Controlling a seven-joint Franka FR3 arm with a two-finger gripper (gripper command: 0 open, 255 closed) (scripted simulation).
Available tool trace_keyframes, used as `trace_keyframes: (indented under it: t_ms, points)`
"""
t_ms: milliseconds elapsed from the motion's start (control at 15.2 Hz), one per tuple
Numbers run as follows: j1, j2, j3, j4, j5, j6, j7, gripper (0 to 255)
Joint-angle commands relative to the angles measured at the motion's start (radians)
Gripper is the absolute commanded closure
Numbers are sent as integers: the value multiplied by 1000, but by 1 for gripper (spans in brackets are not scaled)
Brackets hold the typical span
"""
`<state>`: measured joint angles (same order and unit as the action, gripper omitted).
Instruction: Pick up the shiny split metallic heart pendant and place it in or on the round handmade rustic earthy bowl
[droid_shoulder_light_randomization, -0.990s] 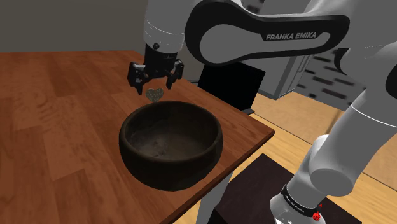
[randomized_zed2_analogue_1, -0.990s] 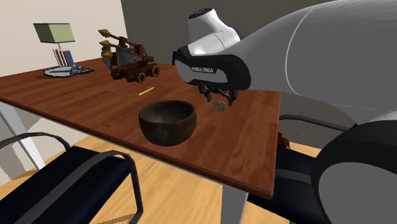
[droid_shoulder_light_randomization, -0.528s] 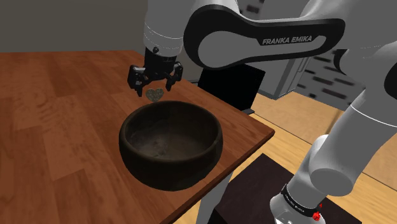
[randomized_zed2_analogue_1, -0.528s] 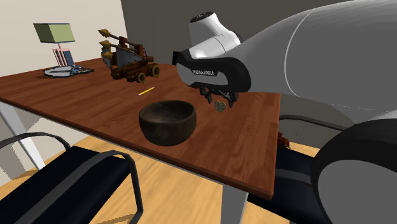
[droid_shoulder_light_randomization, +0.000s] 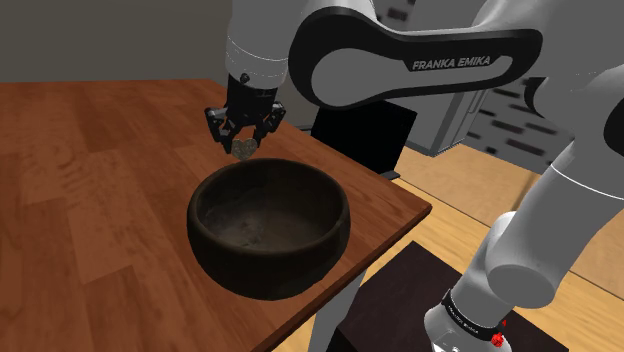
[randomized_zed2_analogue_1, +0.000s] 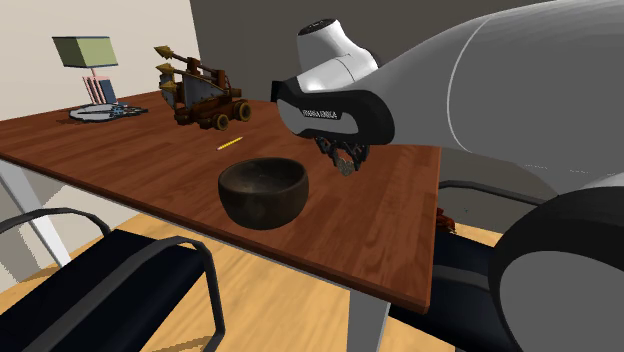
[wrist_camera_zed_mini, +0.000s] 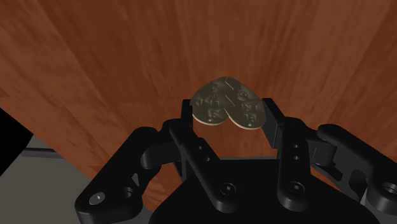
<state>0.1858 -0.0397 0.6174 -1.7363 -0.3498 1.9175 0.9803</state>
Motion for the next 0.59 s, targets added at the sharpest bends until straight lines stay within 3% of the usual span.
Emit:
trace_keyframes:
  t_ms: [0,528]
  points:
    - [0,0,0,0,0,0,0,255]
    - [3,11,4,76,0,-66,-17,255]
